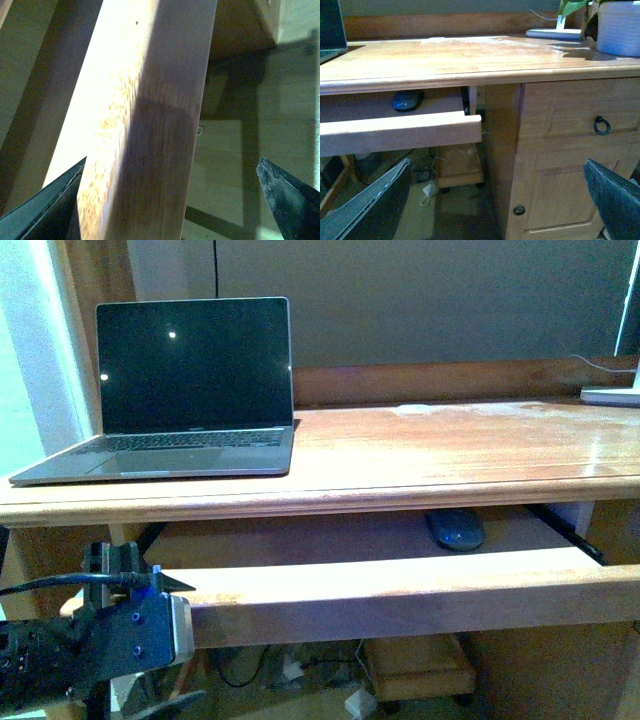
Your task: Place mouse
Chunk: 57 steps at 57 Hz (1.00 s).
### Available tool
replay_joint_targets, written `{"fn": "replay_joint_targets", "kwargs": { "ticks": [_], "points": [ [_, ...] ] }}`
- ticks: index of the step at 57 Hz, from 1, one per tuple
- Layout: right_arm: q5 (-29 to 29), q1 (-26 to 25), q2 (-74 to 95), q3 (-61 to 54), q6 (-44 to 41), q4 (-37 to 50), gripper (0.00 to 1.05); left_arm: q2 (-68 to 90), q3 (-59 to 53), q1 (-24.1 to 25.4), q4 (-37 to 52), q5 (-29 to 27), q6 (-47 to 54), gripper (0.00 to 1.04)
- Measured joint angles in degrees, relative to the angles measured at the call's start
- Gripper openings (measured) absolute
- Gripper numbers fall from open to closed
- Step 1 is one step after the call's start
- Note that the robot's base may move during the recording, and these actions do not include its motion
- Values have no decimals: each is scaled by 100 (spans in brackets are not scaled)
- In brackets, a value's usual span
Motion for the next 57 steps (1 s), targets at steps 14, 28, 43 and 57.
{"fn": "replay_joint_targets", "kwargs": {
  "ticks": [14, 28, 43, 57],
  "points": [
    [0, 0, 0, 0, 0, 0, 104, -697, -645, -356, -136, -7, -964, 97],
    [0, 0, 0, 0, 0, 0, 104, -1394, -1224, -883, -177, 61, -2212, 97],
    [0, 0, 0, 0, 0, 0, 104, -1801, -1445, -1215, 850, -470, -4631, 97],
    [0, 0, 0, 0, 0, -2, 104, -2791, -1213, -1255, 907, -1587, -6758, 97]
  ]
}}
